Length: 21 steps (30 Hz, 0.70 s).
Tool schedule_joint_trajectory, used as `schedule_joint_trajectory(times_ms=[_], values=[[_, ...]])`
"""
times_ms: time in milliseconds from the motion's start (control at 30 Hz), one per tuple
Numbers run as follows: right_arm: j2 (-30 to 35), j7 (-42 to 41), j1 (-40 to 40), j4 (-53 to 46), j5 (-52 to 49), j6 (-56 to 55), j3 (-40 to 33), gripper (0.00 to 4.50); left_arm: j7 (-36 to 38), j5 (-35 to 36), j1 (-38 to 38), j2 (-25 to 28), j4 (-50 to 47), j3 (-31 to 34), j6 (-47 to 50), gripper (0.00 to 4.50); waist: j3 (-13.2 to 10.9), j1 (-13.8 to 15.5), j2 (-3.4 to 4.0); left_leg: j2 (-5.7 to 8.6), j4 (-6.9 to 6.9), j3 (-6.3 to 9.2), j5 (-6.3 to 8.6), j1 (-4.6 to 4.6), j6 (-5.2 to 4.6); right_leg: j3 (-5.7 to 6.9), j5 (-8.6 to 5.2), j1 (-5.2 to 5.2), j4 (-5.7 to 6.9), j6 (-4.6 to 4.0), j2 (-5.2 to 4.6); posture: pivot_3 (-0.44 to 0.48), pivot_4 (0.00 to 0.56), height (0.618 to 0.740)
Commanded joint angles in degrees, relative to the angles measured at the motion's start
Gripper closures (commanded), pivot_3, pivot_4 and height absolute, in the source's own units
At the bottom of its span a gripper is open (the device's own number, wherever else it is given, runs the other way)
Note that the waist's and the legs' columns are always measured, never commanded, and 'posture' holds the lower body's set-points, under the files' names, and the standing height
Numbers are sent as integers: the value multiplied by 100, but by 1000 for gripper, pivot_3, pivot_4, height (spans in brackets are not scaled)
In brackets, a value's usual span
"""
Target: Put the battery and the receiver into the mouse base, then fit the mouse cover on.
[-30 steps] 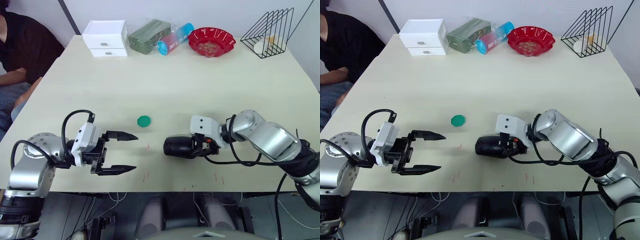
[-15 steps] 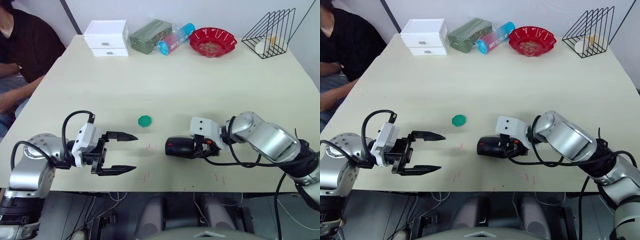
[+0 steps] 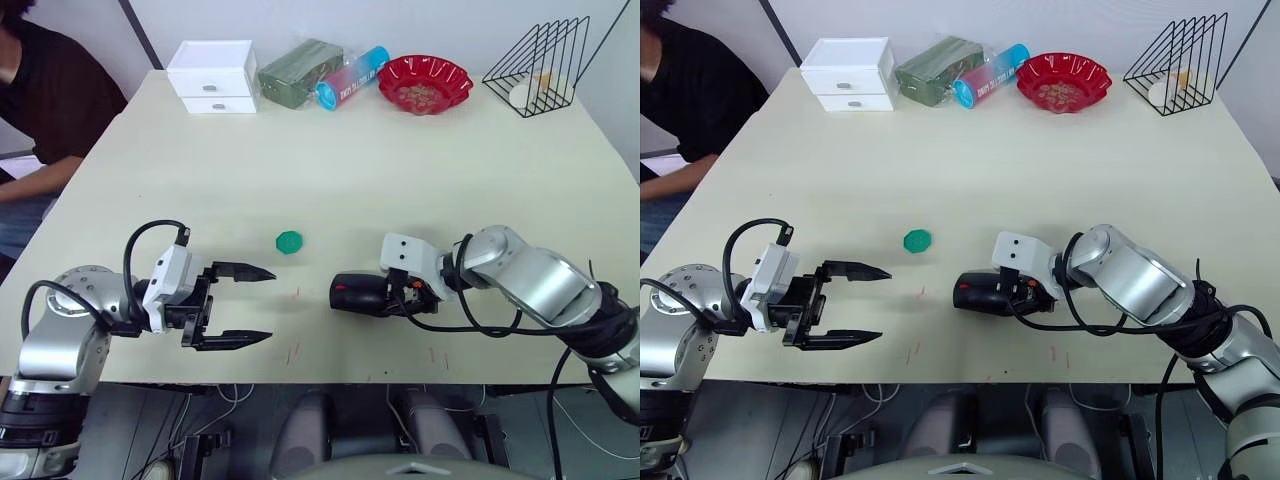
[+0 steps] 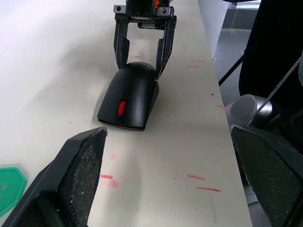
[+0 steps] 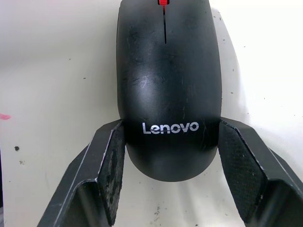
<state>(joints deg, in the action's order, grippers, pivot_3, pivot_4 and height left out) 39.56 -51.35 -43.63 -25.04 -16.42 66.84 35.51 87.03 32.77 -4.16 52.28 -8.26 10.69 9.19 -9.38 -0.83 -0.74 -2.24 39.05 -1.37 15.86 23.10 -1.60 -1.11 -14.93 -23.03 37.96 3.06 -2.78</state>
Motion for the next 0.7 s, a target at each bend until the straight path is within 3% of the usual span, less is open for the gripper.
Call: schedule_joint_trajectory(times_ms=[33, 167, 300, 433, 700], values=[[11, 8, 71, -70, -21, -21, -1, 1525, 37, 23, -33, 19, -34, 29, -87, 0, 0, 0, 0, 0, 0, 0, 0, 0, 0, 0, 0, 0, 0, 0, 0, 0, 150, 740], [32, -11, 69, -89, -27, -61, 33, 90, 44, 20, -18, 26, -36, 35, -91, 0, 0, -2, 0, 0, 0, 0, 0, 0, 0, 0, 0, 0, 0, 0, 0, 0, 150, 740], [19, 9, 91, -91, -34, -78, 13, 90, 59, 8, -19, 34, -18, 31, -102, 0, -1, -1, 1, 0, 0, 0, 0, 5, 0, 0, 0, -5, 0, 0, 0, 0, 150, 740], [-7, 25, 75, -93, -41, -79, -18, 90, 61, 10, -33, 31, -13, 28, -105, 0, 0, 1, 0, 1, 12, 5, -1, 71, 2, 4, 2, -66, 9, 1, 1, 0, 150, 740], [3, 2, 42, -114, -64, -120, -69, 90, 65, 23, -21, 44, -25, 39, -98, 0, 0, 1, 0, 3, 11, 5, -1, 76, 1, 7, 2, -67, 1, 1, 1, 0, 150, 740]])
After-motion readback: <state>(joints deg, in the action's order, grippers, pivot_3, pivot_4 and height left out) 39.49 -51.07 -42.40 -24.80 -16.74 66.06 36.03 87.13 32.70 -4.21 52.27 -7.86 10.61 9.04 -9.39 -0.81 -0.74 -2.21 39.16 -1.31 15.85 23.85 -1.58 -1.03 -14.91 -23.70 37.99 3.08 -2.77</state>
